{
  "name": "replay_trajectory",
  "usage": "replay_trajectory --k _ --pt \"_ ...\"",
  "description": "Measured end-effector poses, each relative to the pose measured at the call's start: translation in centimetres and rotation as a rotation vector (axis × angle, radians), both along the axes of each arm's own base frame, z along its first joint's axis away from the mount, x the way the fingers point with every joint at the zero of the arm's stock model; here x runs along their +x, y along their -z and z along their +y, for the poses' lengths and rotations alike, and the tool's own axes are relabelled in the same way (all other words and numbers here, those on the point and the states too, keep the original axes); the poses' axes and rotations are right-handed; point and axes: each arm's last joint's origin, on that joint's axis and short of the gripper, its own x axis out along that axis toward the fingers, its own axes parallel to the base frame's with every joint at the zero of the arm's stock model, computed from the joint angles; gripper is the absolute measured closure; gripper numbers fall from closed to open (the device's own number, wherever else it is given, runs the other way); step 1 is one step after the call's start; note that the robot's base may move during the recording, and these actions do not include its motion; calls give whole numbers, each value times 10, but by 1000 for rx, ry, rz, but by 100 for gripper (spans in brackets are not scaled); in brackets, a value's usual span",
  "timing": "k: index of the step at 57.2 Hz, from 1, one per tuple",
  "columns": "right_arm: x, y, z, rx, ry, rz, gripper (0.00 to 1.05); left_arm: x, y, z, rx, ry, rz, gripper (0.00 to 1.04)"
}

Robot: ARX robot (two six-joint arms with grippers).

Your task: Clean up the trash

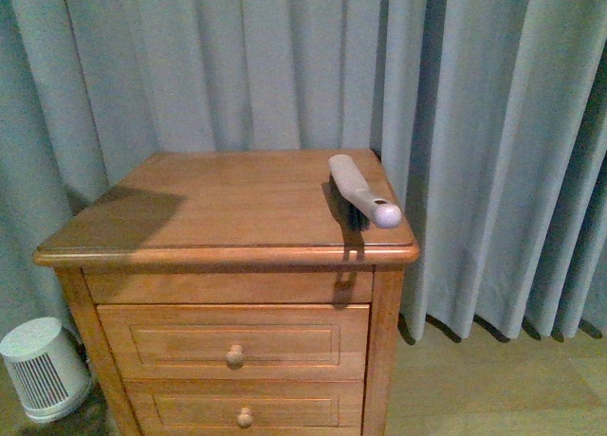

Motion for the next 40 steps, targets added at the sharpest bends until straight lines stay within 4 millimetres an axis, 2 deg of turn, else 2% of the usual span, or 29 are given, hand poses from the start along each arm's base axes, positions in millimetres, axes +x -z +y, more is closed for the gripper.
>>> replay_trajectory --k 10,12,18,21,28,35,40 --pt "0 0 0 0 0 0 7 -35 24 12 -96 3 6 77" --pt "0 0 0 1 3 2 7 -37 27 13 -107 2 13 77" --pt "5 -1 3 7 119 161 7 -38 33 14 -152 5 31 77" --pt "13 -9 8 15 82 199 7 -38 33 14 -157 12 32 77" --pt "47 -40 21 54 -29 246 7 -39 33 14 -160 21 32 77" --pt "97 -71 39 66 -109 332 7 -39 33 14 -168 19 32 77" --pt "141 -89 58 78 -140 428 7 -39 33 14 -167 21 32 77"
